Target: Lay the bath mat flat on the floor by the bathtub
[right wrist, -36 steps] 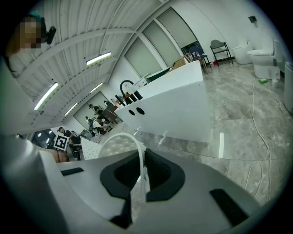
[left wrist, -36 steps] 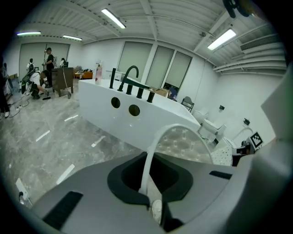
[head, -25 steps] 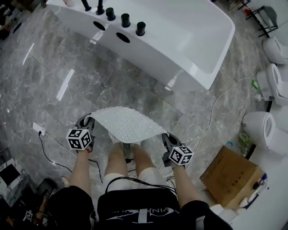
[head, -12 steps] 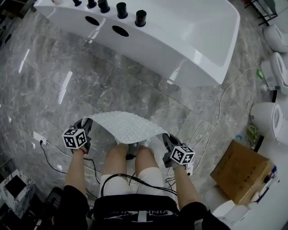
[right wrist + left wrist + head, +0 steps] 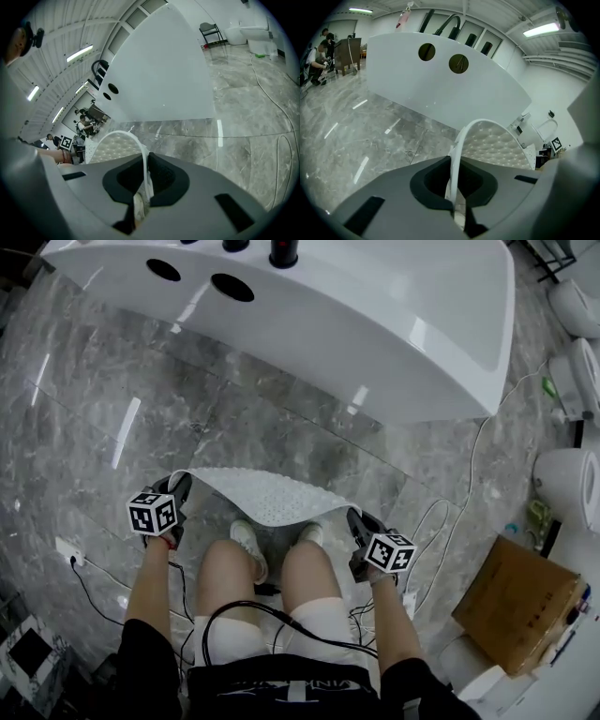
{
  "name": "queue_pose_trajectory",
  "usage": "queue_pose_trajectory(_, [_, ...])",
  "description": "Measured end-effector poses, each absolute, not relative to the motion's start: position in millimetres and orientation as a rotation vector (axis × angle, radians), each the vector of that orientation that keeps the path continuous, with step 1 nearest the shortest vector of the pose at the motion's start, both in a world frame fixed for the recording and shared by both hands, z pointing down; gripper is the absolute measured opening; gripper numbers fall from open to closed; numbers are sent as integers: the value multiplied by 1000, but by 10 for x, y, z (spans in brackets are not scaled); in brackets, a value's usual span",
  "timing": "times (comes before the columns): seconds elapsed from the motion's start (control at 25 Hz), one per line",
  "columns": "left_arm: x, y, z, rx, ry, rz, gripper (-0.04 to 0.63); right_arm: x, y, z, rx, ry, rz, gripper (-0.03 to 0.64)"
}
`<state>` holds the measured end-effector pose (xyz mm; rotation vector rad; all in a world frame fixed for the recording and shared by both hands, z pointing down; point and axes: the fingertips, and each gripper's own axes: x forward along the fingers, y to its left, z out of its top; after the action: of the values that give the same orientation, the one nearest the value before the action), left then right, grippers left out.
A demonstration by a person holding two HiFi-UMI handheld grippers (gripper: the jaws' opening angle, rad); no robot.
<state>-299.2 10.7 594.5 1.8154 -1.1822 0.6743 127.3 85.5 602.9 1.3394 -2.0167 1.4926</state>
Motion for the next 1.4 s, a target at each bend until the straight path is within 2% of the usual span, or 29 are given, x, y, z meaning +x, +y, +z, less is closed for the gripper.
queue_pose_trajectory(0.24, [-2940,-515,6377,1909,-1193,600,20,1458,368,6512,1396,-2072,1426,29])
queue_pose_trajectory(0.96, [-2689,-1901,7774,2167,-1176,886,20,1696,-558,7975,1470,-2197,1232,29])
queue_pose_trajectory(1.4, [-2649,-2297,8354,2170,-1165,1059,20,1832,-1106,8477,1436,-2127,1172,29])
